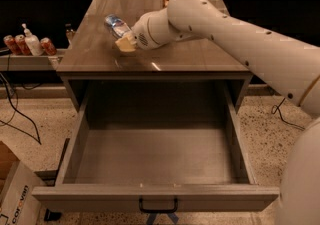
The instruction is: Place redbull can into top drawer
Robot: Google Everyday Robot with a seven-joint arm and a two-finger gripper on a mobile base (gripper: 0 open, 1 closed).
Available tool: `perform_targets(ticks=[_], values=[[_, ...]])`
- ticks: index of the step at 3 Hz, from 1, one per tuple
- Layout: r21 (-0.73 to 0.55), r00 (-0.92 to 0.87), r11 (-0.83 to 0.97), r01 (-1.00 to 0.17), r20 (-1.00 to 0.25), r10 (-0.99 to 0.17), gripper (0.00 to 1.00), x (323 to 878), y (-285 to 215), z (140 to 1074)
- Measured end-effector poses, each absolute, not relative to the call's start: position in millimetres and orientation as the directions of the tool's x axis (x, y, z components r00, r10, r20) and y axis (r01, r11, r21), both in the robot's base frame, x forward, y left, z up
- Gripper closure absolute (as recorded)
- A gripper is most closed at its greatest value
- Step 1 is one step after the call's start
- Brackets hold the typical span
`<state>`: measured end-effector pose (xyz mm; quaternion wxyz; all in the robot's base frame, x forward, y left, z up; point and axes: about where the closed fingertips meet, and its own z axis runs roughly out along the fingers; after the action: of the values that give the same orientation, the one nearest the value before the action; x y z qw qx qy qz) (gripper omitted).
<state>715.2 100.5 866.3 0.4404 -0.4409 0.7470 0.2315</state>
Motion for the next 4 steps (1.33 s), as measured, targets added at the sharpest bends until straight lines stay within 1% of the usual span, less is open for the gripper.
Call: perform_targets(ticks=[2,3,4], values=[[-0.108,-0.061,0.298,-0.949,-0.86,-0.506,1.0,644,89,913],[-0.105,-0.009,0.178,-0.978,-0.838,-0.546,1.0,599,80,914],[-0.103,-0.007,0.146,-0.984,-0.796,-0.605,1.0,564,65,896]])
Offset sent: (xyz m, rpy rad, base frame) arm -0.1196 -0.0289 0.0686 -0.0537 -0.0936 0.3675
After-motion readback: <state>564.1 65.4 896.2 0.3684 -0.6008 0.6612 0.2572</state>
